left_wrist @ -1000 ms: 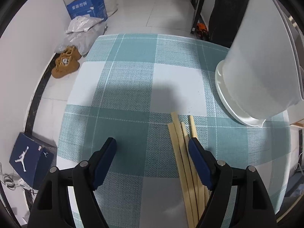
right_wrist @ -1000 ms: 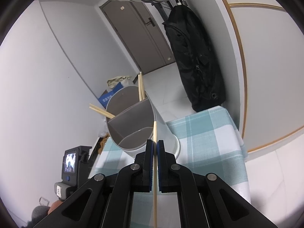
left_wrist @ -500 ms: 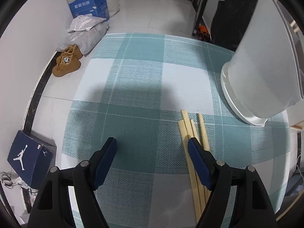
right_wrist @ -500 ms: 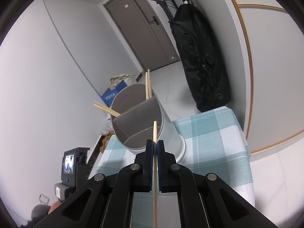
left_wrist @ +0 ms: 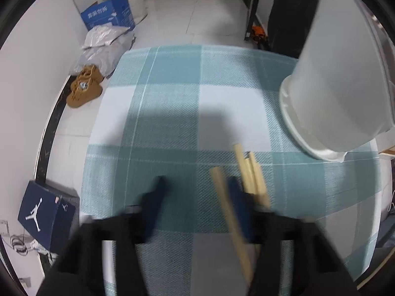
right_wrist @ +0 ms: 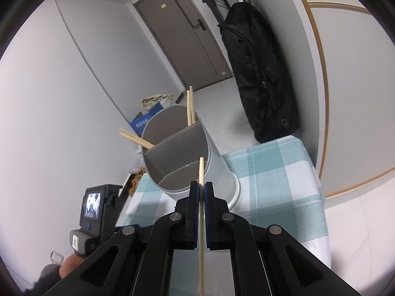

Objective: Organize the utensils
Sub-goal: 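Grasp a chopstick with the left tool while the right tool lifts its chopstick, then carry both chopsticks over the white holder and open both tools to drop them in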

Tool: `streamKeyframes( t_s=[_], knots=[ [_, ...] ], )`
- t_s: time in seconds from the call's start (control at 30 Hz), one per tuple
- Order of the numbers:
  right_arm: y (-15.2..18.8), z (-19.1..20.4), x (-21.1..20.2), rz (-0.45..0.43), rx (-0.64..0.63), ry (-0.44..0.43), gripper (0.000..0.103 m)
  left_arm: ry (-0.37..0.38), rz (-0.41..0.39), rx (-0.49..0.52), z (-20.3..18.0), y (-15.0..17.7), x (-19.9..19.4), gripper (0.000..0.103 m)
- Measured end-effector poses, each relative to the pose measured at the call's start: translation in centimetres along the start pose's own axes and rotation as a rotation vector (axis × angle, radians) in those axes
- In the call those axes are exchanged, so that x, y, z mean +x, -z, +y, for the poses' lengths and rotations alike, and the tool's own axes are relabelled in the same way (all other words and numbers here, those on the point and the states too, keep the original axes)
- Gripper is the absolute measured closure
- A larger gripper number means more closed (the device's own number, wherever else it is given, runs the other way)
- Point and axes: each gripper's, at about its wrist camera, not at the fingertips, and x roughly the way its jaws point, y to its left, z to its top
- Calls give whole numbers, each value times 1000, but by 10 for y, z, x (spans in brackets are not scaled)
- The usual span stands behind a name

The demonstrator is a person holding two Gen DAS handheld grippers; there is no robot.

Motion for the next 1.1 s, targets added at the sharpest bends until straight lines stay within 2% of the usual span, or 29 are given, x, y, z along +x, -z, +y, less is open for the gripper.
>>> streamKeyframes(
  t_s=[0.07, 0.2, 0.3, 0.43, 0.63, 0.73, 0.8, 0.9, 1.1],
  knots=[
    [0, 3, 0, -4, -10, -7, 100, 11, -5, 17, -4, -1, 0, 94],
    [-2, 4, -2, -23, -9, -23, 100, 33, -16, 12, -3, -2, 0, 100],
    [-3, 3, -2, -28, 9, -41, 100, 68, -31, -21, 3, -1, -3, 100],
    [-3, 4, -4, -45, 23, -56, 100, 106, -104, -52, 8, 0, -22, 100],
    [0, 10, -9, -79, 39, -85, 100, 180, -270, -91, 16, 10, -74, 100],
    [3, 13, -13, -100, 44, -101, 100, 185, -385, -78, 13, 20, -105, 100],
    [3, 14, -15, -114, 47, -105, 100, 195, -428, -71, 12, 21, -118, 100],
    [-3, 18, -18, -138, 51, -100, 100, 211, -455, -57, 14, 20, -129, 100],
    [-4, 35, -29, -190, 2, -86, 100, 217, -452, -26, 14, 19, -141, 100]
  ],
)
